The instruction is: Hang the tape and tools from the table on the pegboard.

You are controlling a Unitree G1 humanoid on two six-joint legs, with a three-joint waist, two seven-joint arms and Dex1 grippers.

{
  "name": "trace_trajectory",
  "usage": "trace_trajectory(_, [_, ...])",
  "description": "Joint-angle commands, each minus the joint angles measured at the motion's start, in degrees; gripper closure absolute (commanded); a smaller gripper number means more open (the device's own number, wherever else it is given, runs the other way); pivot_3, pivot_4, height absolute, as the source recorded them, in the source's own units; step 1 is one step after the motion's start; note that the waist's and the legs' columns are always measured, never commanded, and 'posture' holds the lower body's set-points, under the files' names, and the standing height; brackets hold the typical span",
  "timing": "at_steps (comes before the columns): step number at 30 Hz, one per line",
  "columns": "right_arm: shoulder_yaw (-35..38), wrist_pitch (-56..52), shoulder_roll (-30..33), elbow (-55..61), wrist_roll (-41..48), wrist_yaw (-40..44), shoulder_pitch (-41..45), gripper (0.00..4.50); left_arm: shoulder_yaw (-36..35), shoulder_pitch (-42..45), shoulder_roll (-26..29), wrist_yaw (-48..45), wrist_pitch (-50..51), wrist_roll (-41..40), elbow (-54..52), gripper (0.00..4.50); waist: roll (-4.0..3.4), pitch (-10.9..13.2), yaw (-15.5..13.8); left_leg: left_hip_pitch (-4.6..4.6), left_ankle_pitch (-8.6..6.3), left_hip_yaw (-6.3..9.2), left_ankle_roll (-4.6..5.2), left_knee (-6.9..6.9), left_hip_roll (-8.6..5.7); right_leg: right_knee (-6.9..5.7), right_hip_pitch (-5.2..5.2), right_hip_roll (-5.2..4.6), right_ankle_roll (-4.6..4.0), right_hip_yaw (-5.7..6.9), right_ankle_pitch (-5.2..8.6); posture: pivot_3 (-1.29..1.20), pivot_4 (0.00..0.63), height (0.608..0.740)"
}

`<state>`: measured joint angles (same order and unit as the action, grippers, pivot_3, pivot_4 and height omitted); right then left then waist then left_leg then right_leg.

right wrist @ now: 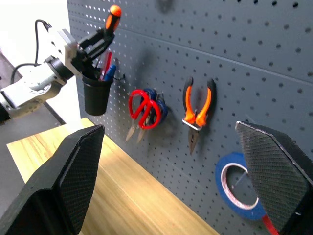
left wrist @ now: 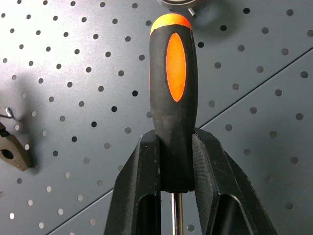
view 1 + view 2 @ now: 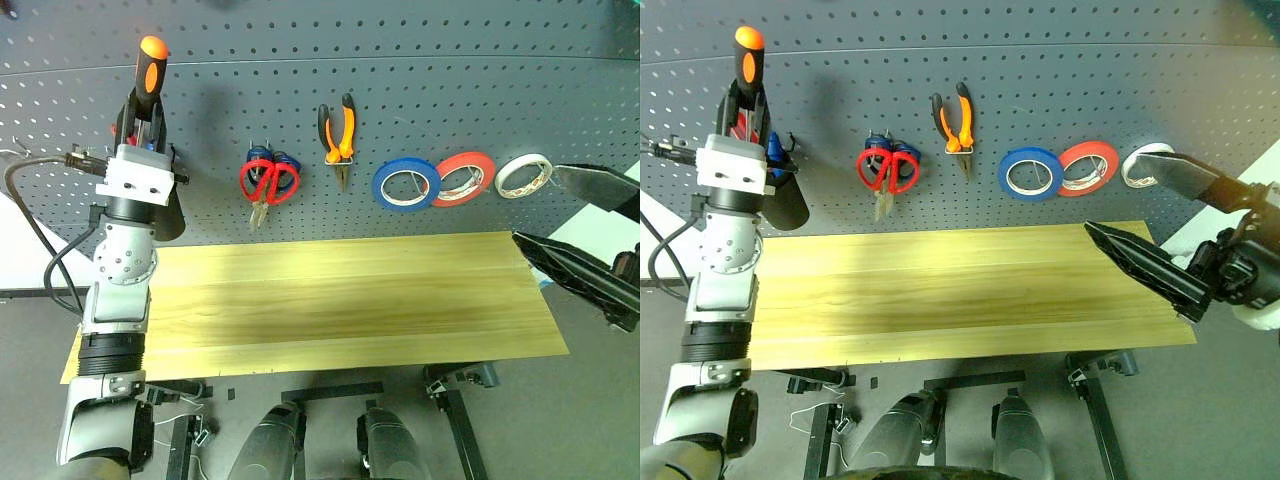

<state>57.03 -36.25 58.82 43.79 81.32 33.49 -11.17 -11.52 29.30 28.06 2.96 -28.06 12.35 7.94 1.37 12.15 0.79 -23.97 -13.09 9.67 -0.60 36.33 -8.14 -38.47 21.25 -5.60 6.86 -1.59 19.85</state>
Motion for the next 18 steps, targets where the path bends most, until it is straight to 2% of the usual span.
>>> trace_trajectory(1, [1.8,0.1,1.0,-0.2,1.4,-0.4,1.1,0.00,-0.3,0.2,0.0,1.2,-1.0,0.5,-0.2,3.99,0.00,0.0,0.0,0.00,0.00,0.00,0.00,0.00,0.00,0.00,0.00,0.00,0.00,0.00,0.00,-0.09,0.195,0.740])
trace_trajectory(18, [4.1,-2.7,3.5,-2.3,3.2,-1.1,3.7,0.00,-1.3,-3.5,-3.2,3.5,-1.1,-0.6,0.7,3.99,0.00,0.0,0.1,-0.01,-0.02,-0.01,0.03,0.01,0.00,0.01,0.01,-0.01,-0.01,-0.01,0.00,-0.12,0.207,0.740])
